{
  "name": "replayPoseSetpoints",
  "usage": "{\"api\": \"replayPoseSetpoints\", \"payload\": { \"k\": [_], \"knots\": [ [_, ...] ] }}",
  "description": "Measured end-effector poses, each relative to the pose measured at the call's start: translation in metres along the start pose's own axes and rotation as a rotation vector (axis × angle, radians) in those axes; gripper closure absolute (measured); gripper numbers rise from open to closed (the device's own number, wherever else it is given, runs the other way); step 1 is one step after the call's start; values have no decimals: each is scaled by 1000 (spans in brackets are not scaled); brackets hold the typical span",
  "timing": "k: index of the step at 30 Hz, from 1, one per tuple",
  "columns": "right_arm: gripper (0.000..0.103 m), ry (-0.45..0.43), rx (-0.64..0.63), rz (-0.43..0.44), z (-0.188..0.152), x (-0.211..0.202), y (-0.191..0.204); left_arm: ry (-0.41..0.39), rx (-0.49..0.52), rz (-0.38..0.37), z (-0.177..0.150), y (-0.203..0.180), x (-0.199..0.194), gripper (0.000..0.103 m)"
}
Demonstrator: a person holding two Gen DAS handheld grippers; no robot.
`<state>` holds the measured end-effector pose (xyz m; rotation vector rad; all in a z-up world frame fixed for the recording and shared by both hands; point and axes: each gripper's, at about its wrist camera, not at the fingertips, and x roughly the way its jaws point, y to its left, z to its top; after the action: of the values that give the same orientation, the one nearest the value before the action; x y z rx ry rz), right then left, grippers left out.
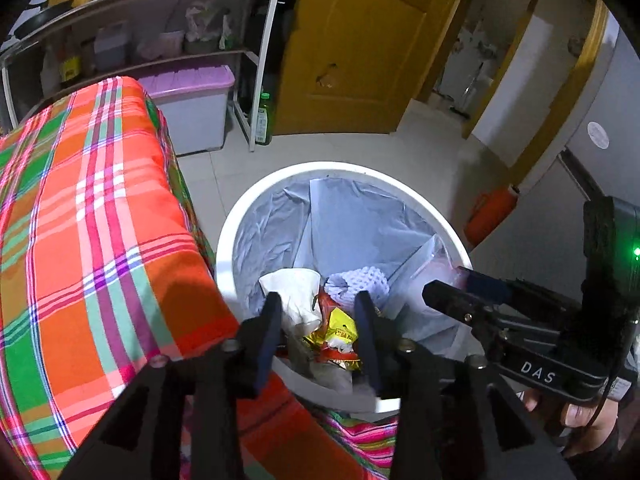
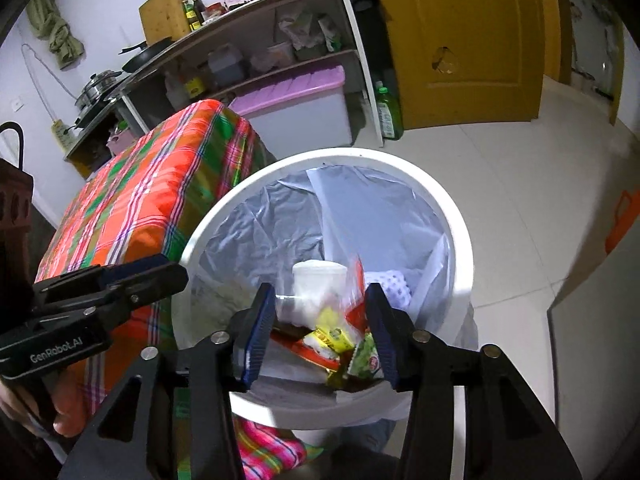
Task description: Collect trash
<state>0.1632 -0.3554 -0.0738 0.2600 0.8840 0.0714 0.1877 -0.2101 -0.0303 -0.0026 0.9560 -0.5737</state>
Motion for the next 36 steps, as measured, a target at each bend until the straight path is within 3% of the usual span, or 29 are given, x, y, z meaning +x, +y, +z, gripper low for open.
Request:
{"api": "replayPoseSetpoints", "payload": {
  "k": [16, 36],
  "knots": [
    [53, -47, -33, -2, -1, -22, 11, -51, -2, 8, -6, 2, -23, 60],
    [53, -148, -168, 28, -26, -84, 80, -191, -18, 83, -40, 6, -102, 60]
  ]
}}
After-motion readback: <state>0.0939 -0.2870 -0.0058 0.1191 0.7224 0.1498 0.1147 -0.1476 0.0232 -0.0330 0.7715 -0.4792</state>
